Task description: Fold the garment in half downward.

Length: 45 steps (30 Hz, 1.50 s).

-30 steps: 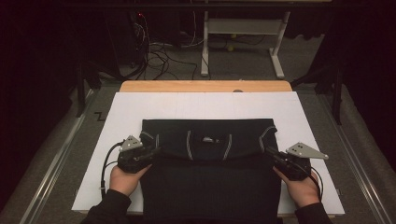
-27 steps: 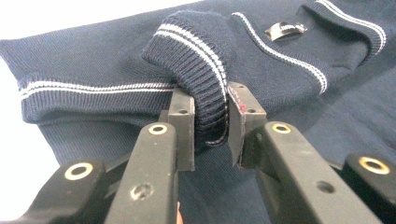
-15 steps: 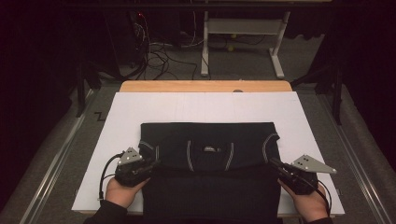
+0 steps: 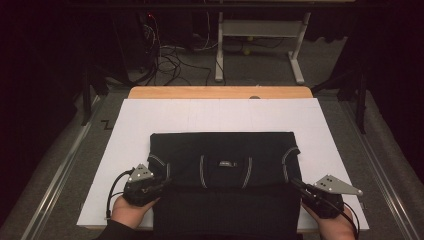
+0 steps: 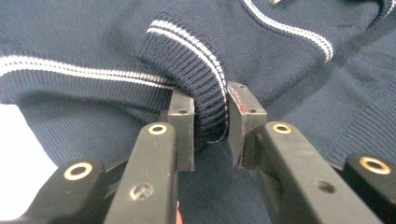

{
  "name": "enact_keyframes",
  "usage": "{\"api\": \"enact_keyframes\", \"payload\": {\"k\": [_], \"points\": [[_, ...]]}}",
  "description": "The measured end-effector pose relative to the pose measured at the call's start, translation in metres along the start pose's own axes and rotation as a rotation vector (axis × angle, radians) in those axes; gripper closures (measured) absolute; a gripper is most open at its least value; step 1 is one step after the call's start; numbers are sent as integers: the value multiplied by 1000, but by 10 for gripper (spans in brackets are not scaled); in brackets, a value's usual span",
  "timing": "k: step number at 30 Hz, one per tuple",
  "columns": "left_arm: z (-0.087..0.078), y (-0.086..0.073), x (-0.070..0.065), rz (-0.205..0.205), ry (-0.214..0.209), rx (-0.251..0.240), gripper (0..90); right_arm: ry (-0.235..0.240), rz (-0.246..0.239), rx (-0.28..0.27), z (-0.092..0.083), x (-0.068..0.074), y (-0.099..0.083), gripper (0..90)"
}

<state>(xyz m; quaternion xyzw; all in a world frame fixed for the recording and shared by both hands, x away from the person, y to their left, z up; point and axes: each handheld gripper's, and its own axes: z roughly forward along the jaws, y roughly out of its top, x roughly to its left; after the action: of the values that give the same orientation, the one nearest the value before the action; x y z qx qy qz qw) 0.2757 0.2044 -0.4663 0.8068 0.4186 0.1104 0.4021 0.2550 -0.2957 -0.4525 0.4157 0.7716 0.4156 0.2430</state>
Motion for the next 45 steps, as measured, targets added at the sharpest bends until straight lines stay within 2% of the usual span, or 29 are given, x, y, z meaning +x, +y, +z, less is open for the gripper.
{"api": "enact_keyframes", "payload": {"k": [2, 5, 11, 12, 13, 14, 15, 16, 17, 18, 19, 20, 21, 23, 24, 28, 30, 31, 32, 34, 37, 38, 43, 44, 45], "points": [[-3, -1, -3, 2, -4, -6, 702, -15, 9, -2, -3, -2, -3, 900], [-4, 0, -5, 13, 2, -9, 702, -20, 25, -11, -6, -5, -4, 900], [1, -4, 1, -17, -12, 28, 681, -19, 45, 2, -7, -9, -9, 900], [1, -4, 1, -20, -15, 30, 630, -17, 40, 1, -7, -8, -9, 900], [1, -4, 1, -23, -15, 25, 630, -17, 40, 1, -7, -8, -9, 900], [0, -4, 2, -23, -8, 18, 558, -14, 36, -5, -7, -7, -8, 900], [-1, -3, 2, -23, 0, 6, 558, -14, 36, -5, -7, -7, -8, 900], [-3, -3, 2, -22, 7, -11, 493, -6, 39, -11, -7, -6, -6, 880], [-7, -1, 3, -27, 25, -56, 452, -3, 34, -13, -6, -5, -6, 868], [-9, 1, 3, -28, 30, -79, 420, 0, 34, -18, -6, -5, -5, 852], [-9, 1, 3, -28, 30, -79, 392, 0, 34, -18, -6, -5, -5, 852], [-13, 5, 4, -34, 29, -126, 371, 9, 32, -26, -5, -4, -2, 820], [-14, 8, 4, -39, 25, -144, 356, 14, 34, -30, -4, -3, 0, 800], [-15, 11, 3, -38, 17, -156, 324, 19, 36, -34, -3, -2, 2, 776], [-13, 20, 1, -27, -1, -169, 306, 29, 33, -45, 0, -1, 7, 741], [-7, 33, -3, -19, -29, -157, 251, 38, 32, -53, 6, 1, 18, 684], [-1, 41, -6, 0, -22, -146, 208, 44, 26, -57, 14, 3, 28, 621], [4, 48, -8, 4, -24, -140, 191, 46, 23, -58, 17, 5, 31, 608], [4, 48, -8, 4, -24, -140, 167, 46, 23, -58, 17, 5, 31, 608], [15, 59, -12, 12, -19, -135, 132, 58, 15, -56, 26, 8, 40, 551], [22, 65, -15, 23, -22, -130, 128, 63, 4, -48, 34, 11, 46, 513], [31, 72, -17, 25, -28, -110, 120, 74, 0, -37, 43, 13, 52, 478], [47, 82, -20, 33, -24, -67, 101, 107, 13, -13, 64, 17, 63, 391], [50, 84, -20, 36, -20, -62, 101, 107, 13, -13, 64, 17, 63, 391], [57, 87, -22, 41, -19, -42, 94, 113, 14, -1, 72, 20, 67, 374]]}}
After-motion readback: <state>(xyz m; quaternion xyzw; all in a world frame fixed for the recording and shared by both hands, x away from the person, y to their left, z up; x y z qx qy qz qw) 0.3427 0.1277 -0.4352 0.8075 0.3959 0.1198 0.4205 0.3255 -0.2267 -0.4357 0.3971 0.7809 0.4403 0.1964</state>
